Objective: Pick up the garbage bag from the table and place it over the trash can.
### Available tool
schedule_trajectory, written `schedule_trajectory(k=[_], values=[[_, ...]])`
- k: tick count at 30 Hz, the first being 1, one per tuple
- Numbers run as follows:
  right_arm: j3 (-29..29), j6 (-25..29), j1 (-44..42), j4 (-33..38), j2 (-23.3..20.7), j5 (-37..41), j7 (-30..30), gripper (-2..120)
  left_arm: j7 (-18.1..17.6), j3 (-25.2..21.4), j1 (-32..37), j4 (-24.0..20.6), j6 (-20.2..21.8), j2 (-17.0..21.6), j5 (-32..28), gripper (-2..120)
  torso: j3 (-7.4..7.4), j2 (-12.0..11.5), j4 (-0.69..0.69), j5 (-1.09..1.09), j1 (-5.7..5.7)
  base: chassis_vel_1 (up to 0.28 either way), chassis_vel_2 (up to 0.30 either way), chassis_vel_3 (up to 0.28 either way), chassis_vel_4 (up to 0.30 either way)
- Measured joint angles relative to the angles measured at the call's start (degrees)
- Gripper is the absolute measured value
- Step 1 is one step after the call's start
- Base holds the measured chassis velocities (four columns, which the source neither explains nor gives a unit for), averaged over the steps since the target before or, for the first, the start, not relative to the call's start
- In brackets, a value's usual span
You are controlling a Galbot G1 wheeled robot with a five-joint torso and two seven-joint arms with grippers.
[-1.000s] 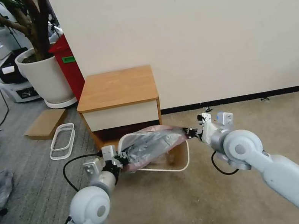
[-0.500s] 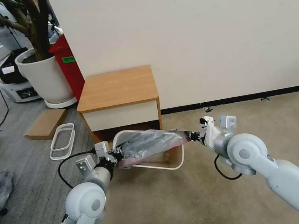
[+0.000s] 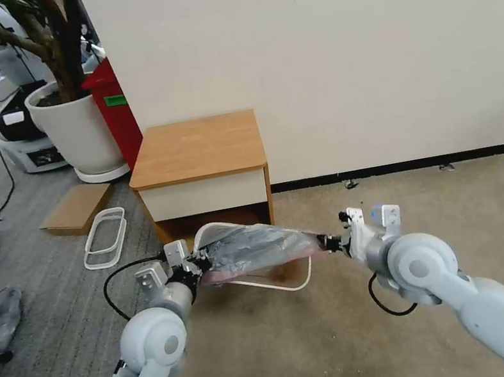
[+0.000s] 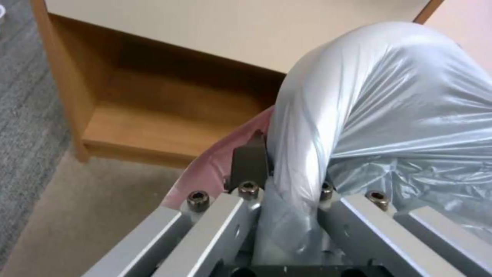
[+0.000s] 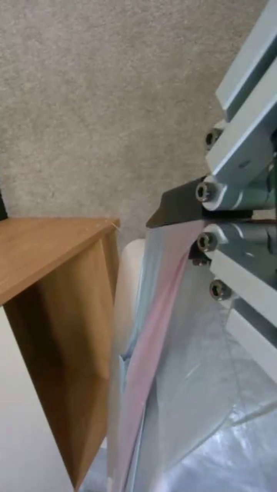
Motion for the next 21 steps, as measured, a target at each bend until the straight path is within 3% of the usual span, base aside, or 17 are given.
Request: schedule_trajectory(k=[11, 16, 20, 21], values=[[-1.9, -0.5, -0.3, 0.3, -0.1, -1.2, 0.0, 0, -0.7, -0.5, -0.1, 0.5, -0.3, -2.4, 0.1, 2, 0.00, 0.0, -0.01, -0.01, 0.00, 0.000, 0.000, 0.000, 0.000], [-3.0, -0.2, -0.6, 0.5, -0.1, -2.5, -0.1, 17, -1.0, -0.5, -0.2, 0.5, -0.3, -3.5, 0.4, 2, 0.00, 0.0, -0.01, -0.01, 0.00, 0.000, 0.000, 0.000, 0.000], [-5.3, 3.4, -1.3, -0.2, -0.5, -13.1, -4.0, 37, -1.0, -1.0, 0.1, 0.5, -0.4, -3.6, 0.3, 2, 0.00, 0.0, -0.01, -0.01, 0.00, 0.000, 0.000, 0.000, 0.000], [-5.3, 3.4, -1.3, -0.2, -0.5, -13.1, -4.0, 37, -1.0, -1.0, 0.1, 0.5, -0.4, -3.6, 0.3, 2, 0.00, 0.0, -0.01, -0.01, 0.00, 0.000, 0.000, 0.000, 0.000]])
